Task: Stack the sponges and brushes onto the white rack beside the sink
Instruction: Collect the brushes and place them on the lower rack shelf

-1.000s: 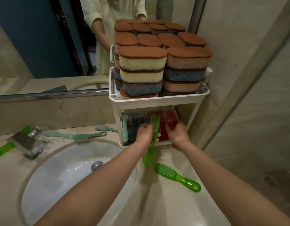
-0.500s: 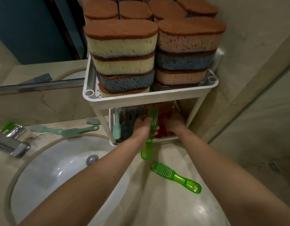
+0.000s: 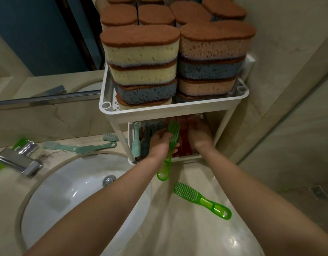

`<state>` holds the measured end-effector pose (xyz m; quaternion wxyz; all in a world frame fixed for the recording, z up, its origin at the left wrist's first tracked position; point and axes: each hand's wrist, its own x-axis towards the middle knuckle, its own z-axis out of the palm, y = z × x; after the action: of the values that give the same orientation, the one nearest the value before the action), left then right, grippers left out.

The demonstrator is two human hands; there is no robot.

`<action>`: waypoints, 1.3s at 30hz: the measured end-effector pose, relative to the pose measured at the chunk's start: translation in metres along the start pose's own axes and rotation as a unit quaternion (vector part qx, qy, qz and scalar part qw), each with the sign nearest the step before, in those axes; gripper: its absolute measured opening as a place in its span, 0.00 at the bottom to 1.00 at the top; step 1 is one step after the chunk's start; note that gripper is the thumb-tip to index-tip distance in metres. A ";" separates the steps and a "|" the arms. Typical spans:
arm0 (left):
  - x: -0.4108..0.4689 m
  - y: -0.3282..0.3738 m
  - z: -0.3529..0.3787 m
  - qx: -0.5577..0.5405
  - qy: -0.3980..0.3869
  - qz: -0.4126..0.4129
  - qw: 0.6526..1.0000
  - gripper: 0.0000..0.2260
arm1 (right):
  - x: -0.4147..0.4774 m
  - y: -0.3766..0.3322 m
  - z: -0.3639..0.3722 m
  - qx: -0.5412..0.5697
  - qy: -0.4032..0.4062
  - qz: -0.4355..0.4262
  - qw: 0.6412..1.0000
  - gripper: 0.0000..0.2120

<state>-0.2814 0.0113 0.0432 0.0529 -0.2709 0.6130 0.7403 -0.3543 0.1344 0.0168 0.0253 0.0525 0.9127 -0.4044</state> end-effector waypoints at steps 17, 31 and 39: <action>-0.032 0.007 0.015 0.211 -0.018 0.294 0.932 0.16 | -0.046 -0.025 -0.044 0.467 -0.183 0.176 0.847 0.30; 0.007 -0.020 -0.005 0.303 -0.047 0.157 0.939 0.18 | -0.047 -0.005 -0.006 0.265 -0.133 0.091 0.951 0.09; 0.022 -0.028 -0.007 0.252 -0.092 0.110 0.957 0.19 | -0.030 0.001 0.012 0.068 -0.154 0.045 0.985 0.04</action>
<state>-0.2858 0.0061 0.0072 0.0936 -0.1106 0.7982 0.5847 -0.3243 0.1240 0.0113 0.1803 0.0324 0.8648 -0.4676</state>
